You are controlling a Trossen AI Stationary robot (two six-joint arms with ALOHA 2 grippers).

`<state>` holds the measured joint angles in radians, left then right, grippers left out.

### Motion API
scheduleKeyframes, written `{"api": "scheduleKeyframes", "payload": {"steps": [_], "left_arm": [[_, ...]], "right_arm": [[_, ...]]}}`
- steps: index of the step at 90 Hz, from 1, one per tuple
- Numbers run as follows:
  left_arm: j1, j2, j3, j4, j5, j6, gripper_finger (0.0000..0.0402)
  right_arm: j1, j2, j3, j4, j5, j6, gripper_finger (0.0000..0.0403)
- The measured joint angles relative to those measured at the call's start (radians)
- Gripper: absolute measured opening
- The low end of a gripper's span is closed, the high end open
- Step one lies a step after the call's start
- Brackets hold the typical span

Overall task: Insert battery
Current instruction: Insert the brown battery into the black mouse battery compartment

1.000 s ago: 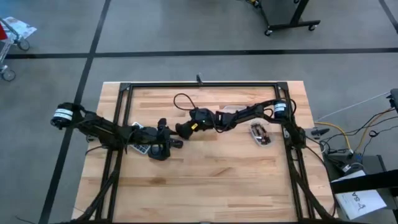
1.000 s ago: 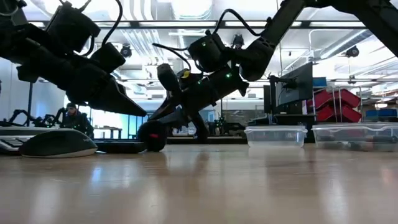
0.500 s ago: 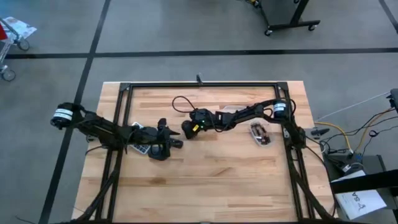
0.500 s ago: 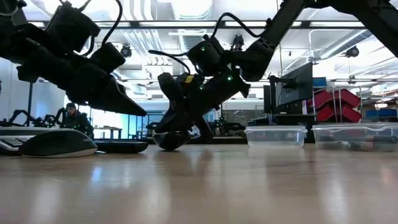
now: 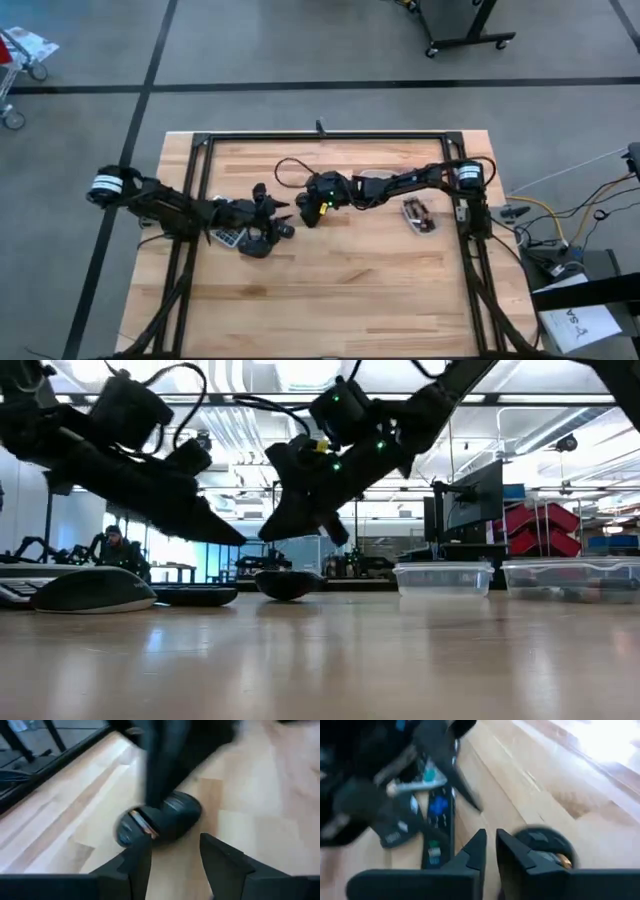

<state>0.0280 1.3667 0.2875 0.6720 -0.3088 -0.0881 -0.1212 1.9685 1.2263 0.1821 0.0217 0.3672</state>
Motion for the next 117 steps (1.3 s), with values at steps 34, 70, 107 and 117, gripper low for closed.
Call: {"api": "scheduleKeyframes", "payload": {"steps": [34,70,107,117], "left_arm": [[0.171,0.259,0.179,-0.044,0.196,0.097,0.0116],[0.172,0.434,0.238,-0.044,0.202,0.126,0.0101],[0.17,0.276,0.203,-0.19,0.258,0.132,0.0101],[0.168,0.2,0.196,-0.266,0.297,0.122,0.0099]], "right_arm": [[0.172,-0.03,-0.005,-0.207,0.396,-0.478,0.0176],[0.186,0.006,-0.014,-0.327,0.574,-0.577,0.0238],[0.085,-0.012,-0.017,-0.339,0.596,-0.589,0.0206],[0.018,-0.012,-0.017,-0.325,0.53,-0.619,0.019]]}}
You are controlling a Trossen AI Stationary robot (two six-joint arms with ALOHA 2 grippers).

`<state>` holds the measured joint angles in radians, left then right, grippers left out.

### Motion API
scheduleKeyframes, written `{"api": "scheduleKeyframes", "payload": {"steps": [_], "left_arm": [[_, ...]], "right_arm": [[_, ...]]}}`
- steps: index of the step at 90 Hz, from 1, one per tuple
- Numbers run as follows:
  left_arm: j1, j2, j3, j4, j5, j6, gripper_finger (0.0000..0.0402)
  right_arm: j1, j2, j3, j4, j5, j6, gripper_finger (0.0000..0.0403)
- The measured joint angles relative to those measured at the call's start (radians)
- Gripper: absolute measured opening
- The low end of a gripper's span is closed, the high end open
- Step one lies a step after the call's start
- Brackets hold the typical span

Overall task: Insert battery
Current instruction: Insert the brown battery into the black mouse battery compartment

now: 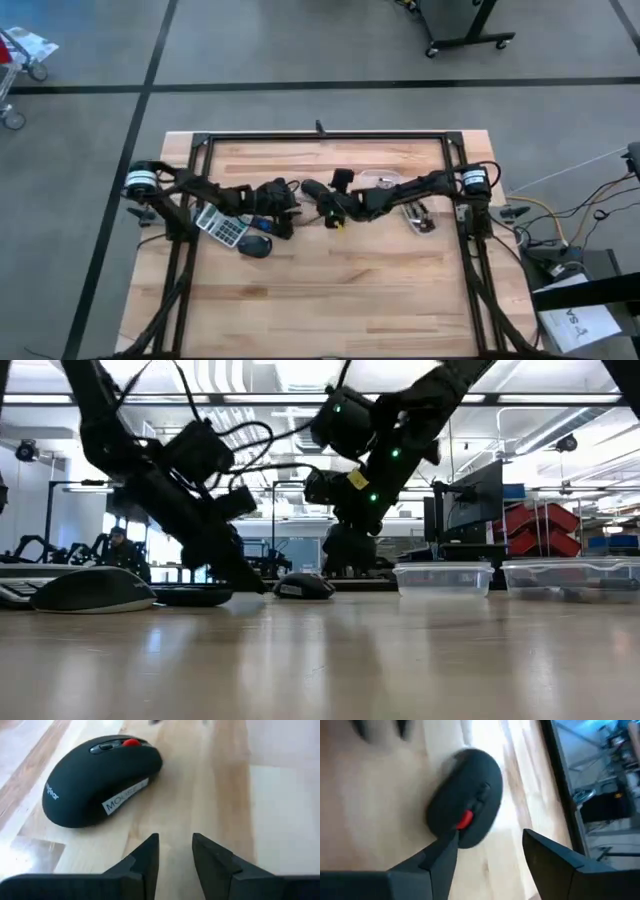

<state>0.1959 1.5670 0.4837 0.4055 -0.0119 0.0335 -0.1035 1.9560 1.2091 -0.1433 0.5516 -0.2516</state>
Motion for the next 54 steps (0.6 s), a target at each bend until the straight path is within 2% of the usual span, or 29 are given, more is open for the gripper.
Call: {"api": "scheduleKeyframes", "payload": {"steps": [20,36,54], "left_arm": [[-0.015,-0.137,-0.026,-0.06,0.076,-0.049,0.0098],[-0.038,-0.216,-0.038,-0.055,0.084,-0.05,0.0098],[-0.046,-0.23,-0.039,-0.048,0.084,-0.045,0.0098]], "right_arm": [[-0.113,0.01,0.0,0.015,-0.119,-0.031,0.0135],[-0.16,0.01,-0.004,0.042,-0.263,0.064,0.0069],[-0.152,0.069,-0.01,0.132,-0.281,0.106,0.0005]]}}
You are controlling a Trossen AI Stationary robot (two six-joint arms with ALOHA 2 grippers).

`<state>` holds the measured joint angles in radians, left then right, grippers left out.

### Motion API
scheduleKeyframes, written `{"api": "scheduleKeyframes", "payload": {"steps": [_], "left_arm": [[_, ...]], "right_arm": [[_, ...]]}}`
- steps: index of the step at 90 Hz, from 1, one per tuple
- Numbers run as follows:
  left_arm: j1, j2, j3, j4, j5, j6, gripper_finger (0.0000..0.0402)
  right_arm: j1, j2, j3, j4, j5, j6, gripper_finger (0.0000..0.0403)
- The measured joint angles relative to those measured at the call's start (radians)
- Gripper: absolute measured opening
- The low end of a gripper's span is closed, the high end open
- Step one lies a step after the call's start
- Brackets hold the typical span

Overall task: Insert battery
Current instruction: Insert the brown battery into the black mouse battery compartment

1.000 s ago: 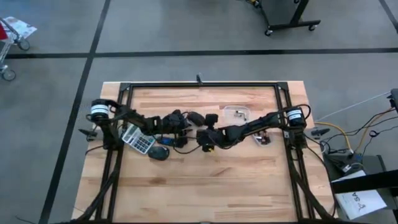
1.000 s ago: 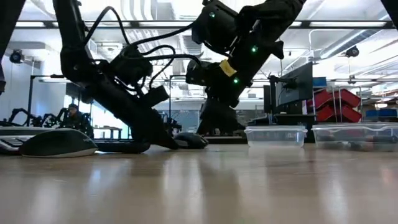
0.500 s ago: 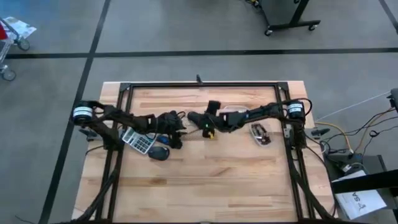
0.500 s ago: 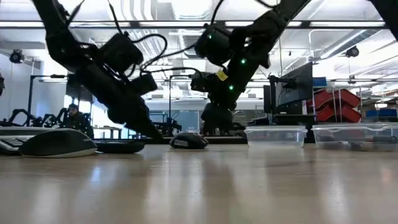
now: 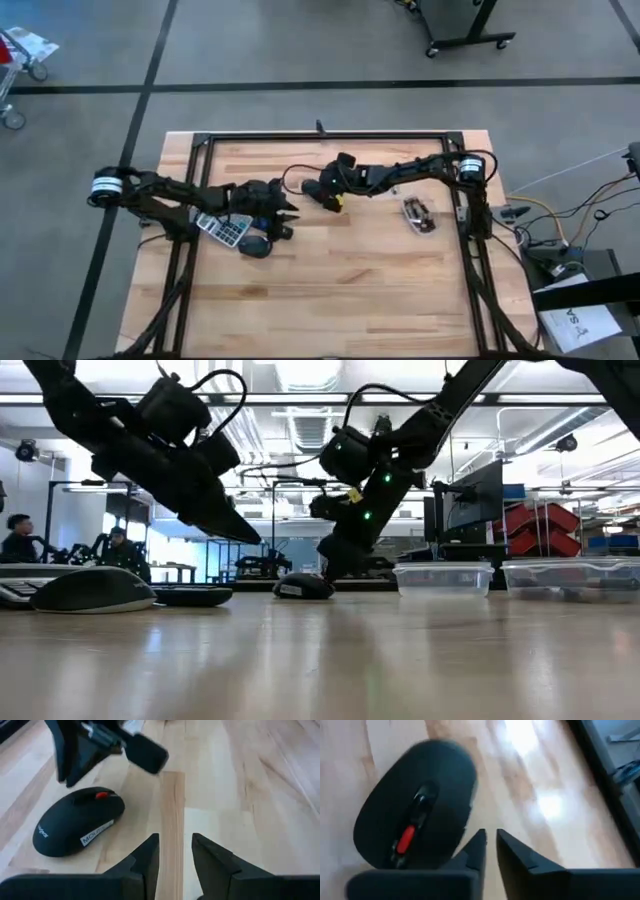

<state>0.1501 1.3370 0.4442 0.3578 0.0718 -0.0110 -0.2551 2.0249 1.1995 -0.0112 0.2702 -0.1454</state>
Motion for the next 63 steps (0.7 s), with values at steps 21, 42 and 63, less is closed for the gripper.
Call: {"api": "scheduleKeyframes", "payload": {"steps": [21,42,63], "left_arm": [[-0.001,0.005,-0.012,-0.001,-0.015,-0.022,0.0098],[-0.001,0.029,-0.028,0.051,-0.12,-0.024,0.0098],[0.0,0.177,-0.017,0.238,-0.14,-0.033,0.0098]], "right_arm": [[0.072,0.083,0.004,0.152,-0.02,0.1,0.0003],[0.185,0.153,0.017,0.351,-0.104,0.145,0.0001],[0.285,0.148,0.037,0.323,-0.142,0.175,0.0]]}}
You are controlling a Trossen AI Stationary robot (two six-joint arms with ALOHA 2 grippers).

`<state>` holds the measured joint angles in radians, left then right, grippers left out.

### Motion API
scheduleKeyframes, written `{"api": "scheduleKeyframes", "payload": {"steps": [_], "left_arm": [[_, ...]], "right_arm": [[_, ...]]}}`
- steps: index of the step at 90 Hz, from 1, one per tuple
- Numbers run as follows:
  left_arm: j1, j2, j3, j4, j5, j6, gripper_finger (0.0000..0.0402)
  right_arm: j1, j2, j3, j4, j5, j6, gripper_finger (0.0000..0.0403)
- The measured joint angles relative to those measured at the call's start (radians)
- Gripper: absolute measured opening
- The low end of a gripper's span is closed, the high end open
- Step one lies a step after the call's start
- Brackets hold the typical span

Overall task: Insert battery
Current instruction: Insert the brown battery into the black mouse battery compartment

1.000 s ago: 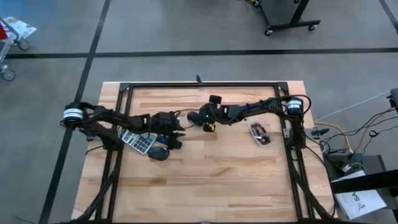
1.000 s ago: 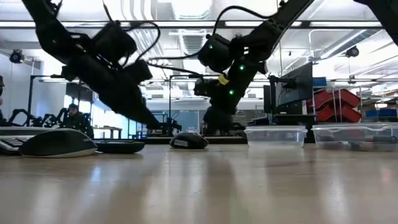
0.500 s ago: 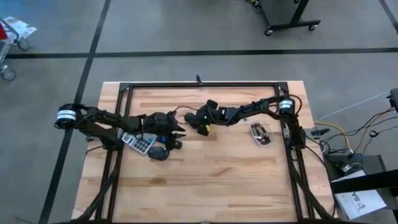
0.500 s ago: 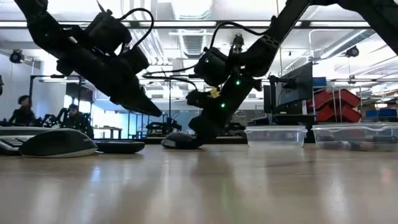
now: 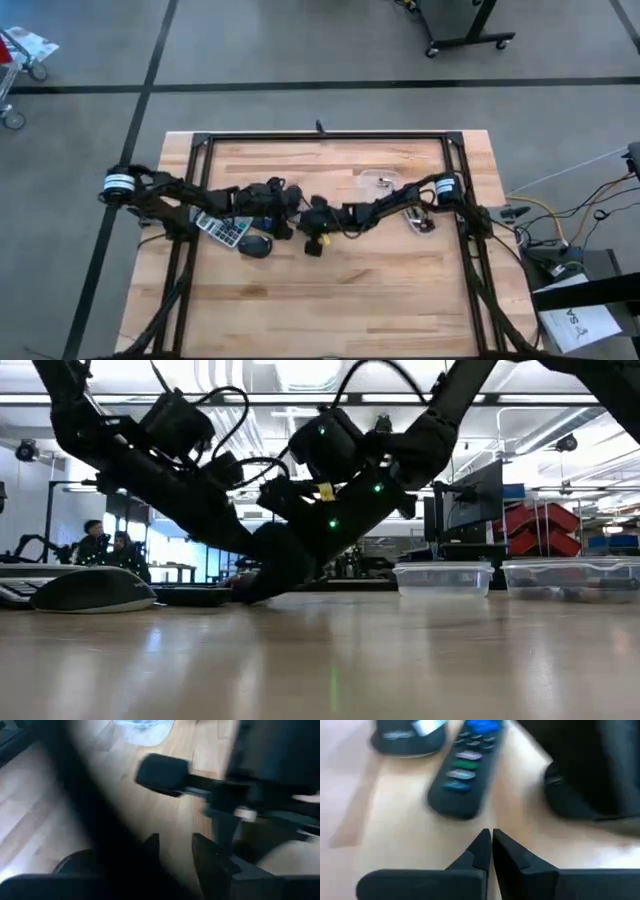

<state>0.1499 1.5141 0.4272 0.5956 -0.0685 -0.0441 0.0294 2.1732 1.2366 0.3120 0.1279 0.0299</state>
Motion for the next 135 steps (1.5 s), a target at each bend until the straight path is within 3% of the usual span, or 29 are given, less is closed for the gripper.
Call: {"api": "scheduleKeyframes", "payload": {"steps": [10,20,30,41,67,91,117,135], "left_arm": [[0.002,0.106,0.043,0.081,-0.043,-0.002,0.0098],[0.005,0.187,0.114,0.083,-0.089,0.01,0.0098],[0.017,0.227,0.169,0.069,-0.039,0.032,0.0098],[0.032,0.236,0.233,-0.029,-0.083,0.047,0.0098],[0.084,0.237,0.293,-0.346,-0.042,0.129,0.0098],[0.097,0.206,0.277,-0.445,-0.044,0.068,0.0098],[0.097,0.087,0.27,-0.712,-0.088,-0.053,0.0098],[0.082,-0.045,0.231,-0.957,-0.09,-0.185,0.0098]], "right_arm": [[0.042,-0.039,-0.001,-0.038,0.086,-0.001,0.0],[0.074,-0.078,-0.002,-0.046,0.101,0.014,0.0],[0.1,-0.086,-0.006,-0.081,0.13,0.053,0.0],[0.125,-0.086,-0.009,-0.091,0.134,0.104,0.0],[0.189,-0.088,-0.004,-0.093,0.172,0.138,0.0],[0.195,-0.088,-0.004,-0.096,0.186,0.18,0.0],[0.216,-0.088,-0.004,-0.103,0.179,0.172,0.0],[0.247,-0.189,-0.006,-0.32,0.187,0.133,0.0]]}}
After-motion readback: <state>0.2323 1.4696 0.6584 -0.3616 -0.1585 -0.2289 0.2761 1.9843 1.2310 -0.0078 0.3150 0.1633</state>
